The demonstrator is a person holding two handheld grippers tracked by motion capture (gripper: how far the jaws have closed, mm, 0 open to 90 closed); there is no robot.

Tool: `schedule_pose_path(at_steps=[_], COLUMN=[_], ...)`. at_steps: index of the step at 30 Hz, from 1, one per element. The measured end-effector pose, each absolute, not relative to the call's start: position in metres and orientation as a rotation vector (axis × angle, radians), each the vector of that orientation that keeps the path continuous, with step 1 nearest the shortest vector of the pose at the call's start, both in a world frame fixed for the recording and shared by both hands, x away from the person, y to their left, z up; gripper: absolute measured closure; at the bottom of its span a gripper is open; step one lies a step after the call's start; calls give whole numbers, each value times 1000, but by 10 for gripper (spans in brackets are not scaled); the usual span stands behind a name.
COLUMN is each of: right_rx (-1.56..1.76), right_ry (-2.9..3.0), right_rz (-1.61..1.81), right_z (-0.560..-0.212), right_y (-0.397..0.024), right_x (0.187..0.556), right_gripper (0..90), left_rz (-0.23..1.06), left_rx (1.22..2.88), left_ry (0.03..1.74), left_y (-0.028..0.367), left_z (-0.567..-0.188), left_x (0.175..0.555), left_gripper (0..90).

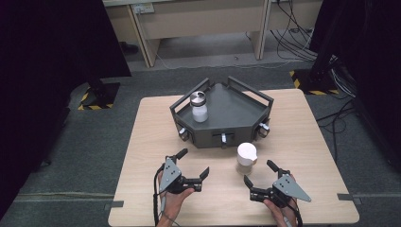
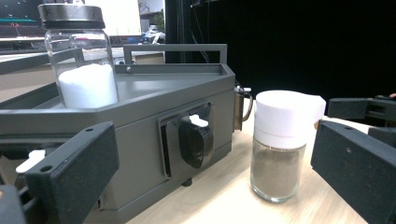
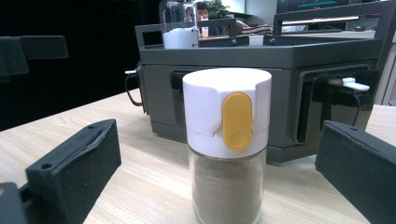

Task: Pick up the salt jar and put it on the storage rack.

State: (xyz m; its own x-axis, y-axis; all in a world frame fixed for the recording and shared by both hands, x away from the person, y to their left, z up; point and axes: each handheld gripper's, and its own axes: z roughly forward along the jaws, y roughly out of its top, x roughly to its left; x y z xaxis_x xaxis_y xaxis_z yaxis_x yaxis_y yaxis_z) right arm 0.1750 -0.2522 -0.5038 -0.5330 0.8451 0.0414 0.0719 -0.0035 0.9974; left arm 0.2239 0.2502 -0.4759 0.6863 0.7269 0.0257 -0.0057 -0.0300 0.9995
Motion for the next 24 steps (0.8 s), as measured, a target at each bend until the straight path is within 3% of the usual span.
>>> schedule_pose_path(at_steps=[24], right_rx=[967], right_ry=[1657], right_rz=[1601], right_z=[-506], right_y=[-255], right_x=[177], right_gripper=[3], left_rz=[659], left_rx=[1518], left_ry=[642], left_y=[261], left_z=[-503], left_x=[204], left_gripper=[2])
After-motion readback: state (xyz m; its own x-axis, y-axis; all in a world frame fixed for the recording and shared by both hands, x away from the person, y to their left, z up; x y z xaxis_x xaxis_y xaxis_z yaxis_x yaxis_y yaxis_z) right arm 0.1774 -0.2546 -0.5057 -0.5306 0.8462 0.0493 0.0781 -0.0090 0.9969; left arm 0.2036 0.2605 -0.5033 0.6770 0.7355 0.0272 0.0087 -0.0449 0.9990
